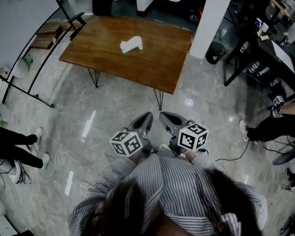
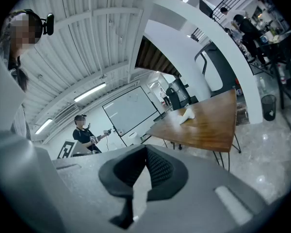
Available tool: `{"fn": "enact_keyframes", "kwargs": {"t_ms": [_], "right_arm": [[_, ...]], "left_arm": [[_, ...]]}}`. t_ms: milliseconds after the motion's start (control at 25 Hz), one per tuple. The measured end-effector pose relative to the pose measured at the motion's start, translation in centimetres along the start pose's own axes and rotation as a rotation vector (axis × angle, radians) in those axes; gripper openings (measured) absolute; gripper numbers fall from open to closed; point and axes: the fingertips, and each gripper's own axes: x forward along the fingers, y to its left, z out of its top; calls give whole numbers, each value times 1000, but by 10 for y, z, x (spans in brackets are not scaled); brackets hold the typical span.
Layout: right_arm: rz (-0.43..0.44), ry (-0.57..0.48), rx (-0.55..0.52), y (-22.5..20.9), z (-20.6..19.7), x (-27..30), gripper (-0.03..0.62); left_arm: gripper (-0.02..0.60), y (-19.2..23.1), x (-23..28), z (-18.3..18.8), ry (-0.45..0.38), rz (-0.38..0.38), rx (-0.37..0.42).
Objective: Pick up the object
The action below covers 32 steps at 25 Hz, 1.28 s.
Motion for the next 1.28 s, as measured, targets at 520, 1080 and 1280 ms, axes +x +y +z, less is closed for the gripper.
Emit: {"fn": "enact_keyframes", "kwargs": {"t_ms": [520, 1080, 1280], "right_arm": [[93, 56, -4, -1, -2, 11, 2], [96, 30, 39, -45, 24, 19, 2], [72, 73, 27, -60, 14, 22, 2]], "left_arm": [[-2, 9, 8, 5, -12, 45, 18], [-2, 20, 39, 12, -50, 73, -22], [-2, 15, 53, -2, -36, 36, -55]]}}
